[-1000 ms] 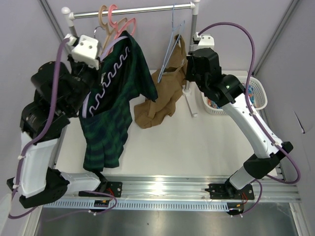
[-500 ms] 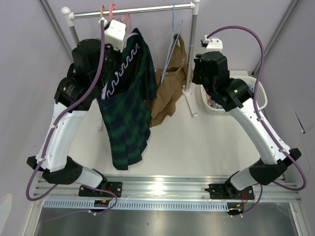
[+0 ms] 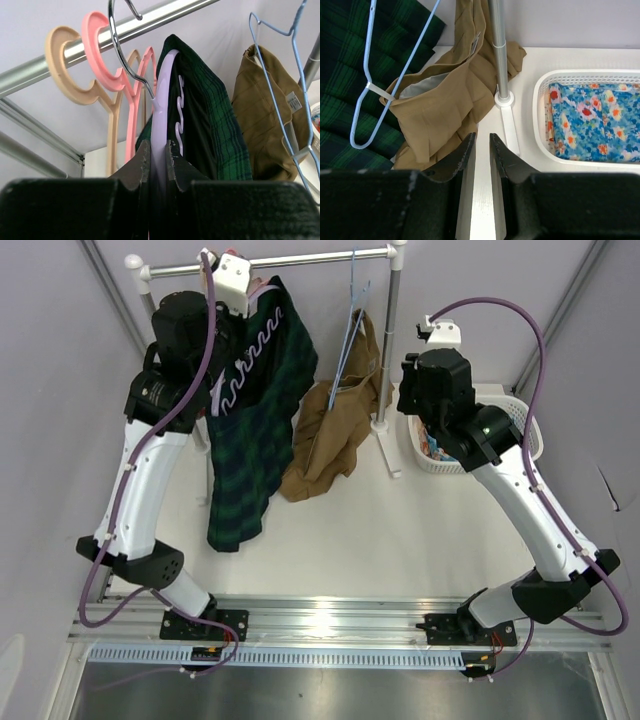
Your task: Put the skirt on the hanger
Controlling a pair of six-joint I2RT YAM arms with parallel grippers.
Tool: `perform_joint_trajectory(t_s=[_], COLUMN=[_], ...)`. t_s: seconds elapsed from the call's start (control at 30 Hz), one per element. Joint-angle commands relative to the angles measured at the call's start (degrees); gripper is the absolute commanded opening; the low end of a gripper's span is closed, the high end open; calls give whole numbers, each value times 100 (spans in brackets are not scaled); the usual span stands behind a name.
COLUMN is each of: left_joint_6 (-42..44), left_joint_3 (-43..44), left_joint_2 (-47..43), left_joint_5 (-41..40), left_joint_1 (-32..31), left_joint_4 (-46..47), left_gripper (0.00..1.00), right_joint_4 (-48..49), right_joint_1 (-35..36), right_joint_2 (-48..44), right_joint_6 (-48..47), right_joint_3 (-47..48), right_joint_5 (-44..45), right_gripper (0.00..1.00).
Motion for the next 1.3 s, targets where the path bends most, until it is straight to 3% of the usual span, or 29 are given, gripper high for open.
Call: perform_joint_trajectory(t_s=[0.0,0.7,1.27], left_joint_6=[-131,-561,-641], left_joint_3=[513,628,865], left_joint_2=[46,829,1409], left_joint_5=[285,558,1058], left_joint_1=[86,271,113], left_joint_4=[1000,2266,2767], left_gripper=[0,0,0], right_joint_4=[232,610,838], right_joint_1=[-65,-303,-558], right_joint_2=[-206,-372,-381], right_joint_6=[-41,-41,65], right_joint_3=[18,-255,-413], right_joint_5=[-94,-490,-806], right_gripper=[23,22,22])
